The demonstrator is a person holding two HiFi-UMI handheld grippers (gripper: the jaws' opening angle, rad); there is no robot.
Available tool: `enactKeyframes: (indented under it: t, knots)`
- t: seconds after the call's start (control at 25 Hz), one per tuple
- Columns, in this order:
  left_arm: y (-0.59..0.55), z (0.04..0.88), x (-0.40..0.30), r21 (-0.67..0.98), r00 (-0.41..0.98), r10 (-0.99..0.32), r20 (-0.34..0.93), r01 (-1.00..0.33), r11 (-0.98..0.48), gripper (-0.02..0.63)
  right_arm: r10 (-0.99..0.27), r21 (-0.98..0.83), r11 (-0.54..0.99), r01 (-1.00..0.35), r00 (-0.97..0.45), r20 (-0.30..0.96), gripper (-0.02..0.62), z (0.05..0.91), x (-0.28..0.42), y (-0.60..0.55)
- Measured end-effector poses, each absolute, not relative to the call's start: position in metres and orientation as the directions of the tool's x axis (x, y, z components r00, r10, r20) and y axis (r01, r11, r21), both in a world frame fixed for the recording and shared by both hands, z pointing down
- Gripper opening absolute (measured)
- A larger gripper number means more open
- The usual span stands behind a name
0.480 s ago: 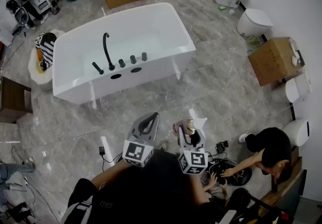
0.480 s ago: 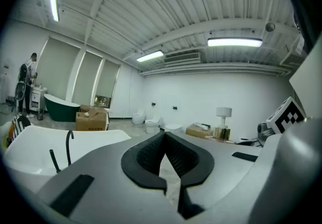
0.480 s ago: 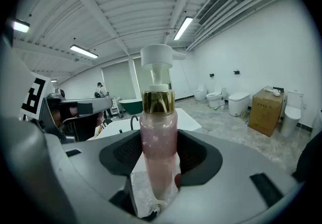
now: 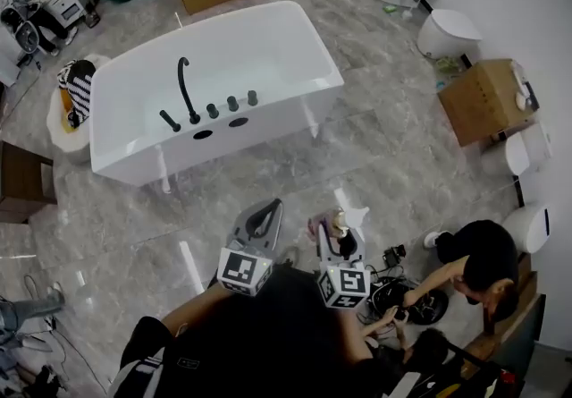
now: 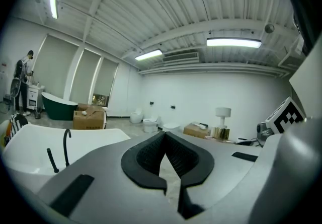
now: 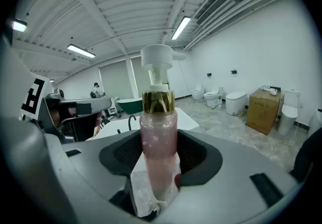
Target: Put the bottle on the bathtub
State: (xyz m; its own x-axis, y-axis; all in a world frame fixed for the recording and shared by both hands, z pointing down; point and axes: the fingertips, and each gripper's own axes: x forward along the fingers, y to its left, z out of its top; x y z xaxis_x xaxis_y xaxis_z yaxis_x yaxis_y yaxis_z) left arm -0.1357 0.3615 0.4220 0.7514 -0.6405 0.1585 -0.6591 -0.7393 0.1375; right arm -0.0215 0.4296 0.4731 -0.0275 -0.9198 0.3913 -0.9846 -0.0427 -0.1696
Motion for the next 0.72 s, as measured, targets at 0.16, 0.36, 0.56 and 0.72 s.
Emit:
enactKeyframes:
  t: [0.16, 0.36, 0.56, 0.72]
  knots:
    - [0.358, 0.421, -0.138, 0.143, 0.755, -0.636, 0.16, -0.655, -0.742, 0.015, -0.923, -0.2, -0.061, -0.978, -0.021, 0.385, 0.213, 0.472, -0.02, 0.426]
    - [0.348, 0.425, -0.144, 0.153, 0.746, -0.645, 0.165, -0.666, -0.73, 0.015, -0.923, -0.197, -0.064, -0.978, -0.017, 0.385, 0.213, 0.471, -0.022, 0.416]
    - [0.329, 0.423, -0.157, 0.155, 0.756, -0.635, 0.16, -0.655, -0.74, 0.015, -0.921, -0.189, -0.069, -0.98, -0.011, 0.391, 0.213, 0.47, -0.036, 0.399]
    - [0.313, 0.425, -0.166, 0.17, 0.766, -0.624, 0.153, -0.643, -0.747, 0.015, -0.919, -0.182, -0.084, -0.98, 0.006, 0.395, 0.213, 0.471, -0.047, 0.384]
